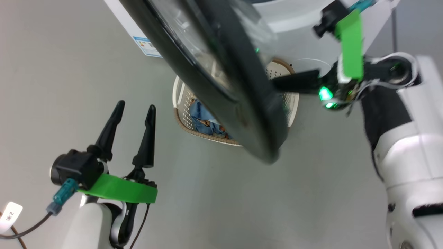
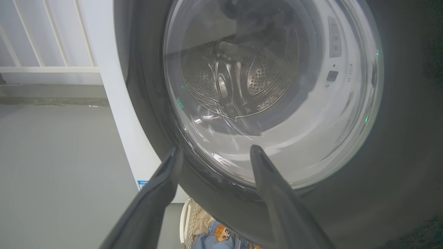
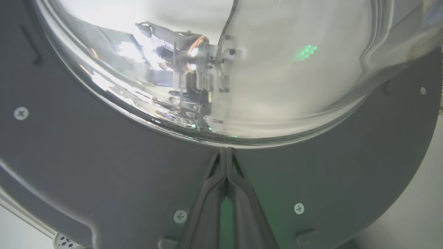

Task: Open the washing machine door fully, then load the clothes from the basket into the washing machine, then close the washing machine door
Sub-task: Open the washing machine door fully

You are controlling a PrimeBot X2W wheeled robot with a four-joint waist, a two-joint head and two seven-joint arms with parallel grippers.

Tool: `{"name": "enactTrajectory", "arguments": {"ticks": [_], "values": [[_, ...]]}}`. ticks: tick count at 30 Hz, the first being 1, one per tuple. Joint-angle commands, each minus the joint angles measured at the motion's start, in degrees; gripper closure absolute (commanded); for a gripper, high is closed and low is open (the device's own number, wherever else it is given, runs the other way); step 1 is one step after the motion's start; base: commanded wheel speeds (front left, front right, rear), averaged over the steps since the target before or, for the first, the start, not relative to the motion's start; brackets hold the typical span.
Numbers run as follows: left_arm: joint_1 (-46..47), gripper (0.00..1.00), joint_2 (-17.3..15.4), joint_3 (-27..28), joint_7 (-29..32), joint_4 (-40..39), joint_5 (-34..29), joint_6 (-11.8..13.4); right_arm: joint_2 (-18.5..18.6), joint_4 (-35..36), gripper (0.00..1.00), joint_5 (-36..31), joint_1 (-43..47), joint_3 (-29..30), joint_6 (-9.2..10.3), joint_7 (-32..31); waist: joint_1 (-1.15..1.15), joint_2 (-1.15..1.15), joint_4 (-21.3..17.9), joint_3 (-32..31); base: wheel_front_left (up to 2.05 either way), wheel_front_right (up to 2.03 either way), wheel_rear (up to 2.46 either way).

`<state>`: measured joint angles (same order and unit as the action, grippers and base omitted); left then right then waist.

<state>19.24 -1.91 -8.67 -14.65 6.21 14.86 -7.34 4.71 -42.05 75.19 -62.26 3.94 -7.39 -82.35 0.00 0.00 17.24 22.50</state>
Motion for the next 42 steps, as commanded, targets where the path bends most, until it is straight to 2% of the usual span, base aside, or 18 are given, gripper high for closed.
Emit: {"name": "enactTrajectory", "arguments": {"ticks": [1,5,7,9,22,34,42], "values": [[-0.8,0.00,-1.5,2.0,-0.3,-1.5,-0.3,-0.1,-1.8,2.5,1.00,2.6,1.7,-3.6,-0.10,0.8,0.00,0.00,0.4,-0.4,0.00,0.00,0.00],[-1.3,0.00,-1.4,2.7,-0.3,-1.4,-0.3,-0.1,-1.8,5.7,1.00,9.1,5.6,-12.1,-0.10,4.2,0.00,0.00,0.8,-1.0,0.00,0.00,0.00],[-1.4,0.00,-1.4,2.8,-0.3,-1.4,-0.3,-0.1,-1.8,6.2,1.00,10.4,6.2,-13.5,-0.10,4.7,0.00,0.00,0.9,-1.1,0.00,0.00,0.00],[-1.7,0.00,-1.4,3.3,-0.3,-1.3,-0.4,-0.1,-1.8,7.8,1.00,13.0,8.0,-17.3,-0.10,6.6,0.00,0.00,0.8,-1.5,0.00,0.00,0.00],[-2.0,0.00,-1.2,4.7,-0.3,-0.9,-0.6,-0.1,-1.8,13.3,1.00,21.1,13.4,-29.8,-0.10,15.8,0.00,0.00,0.5,-2.4,0.00,0.00,0.00],[-2.2,0.00,-1.2,5.1,-0.3,-0.4,-0.6,-0.1,-1.6,13.4,1.00,24.9,13.7,-34.9,-0.10,20.9,0.00,0.00,0.3,-3.6,0.00,0.00,0.00],[-3.6,0.00,-1.9,5.4,-0.3,0.3,-0.9,-0.1,1.9,15.8,1.00,29.3,15.6,-35.7,-0.10,25.4,0.00,0.00,-1.0,-6.9,0.00,0.00,0.00]]}}
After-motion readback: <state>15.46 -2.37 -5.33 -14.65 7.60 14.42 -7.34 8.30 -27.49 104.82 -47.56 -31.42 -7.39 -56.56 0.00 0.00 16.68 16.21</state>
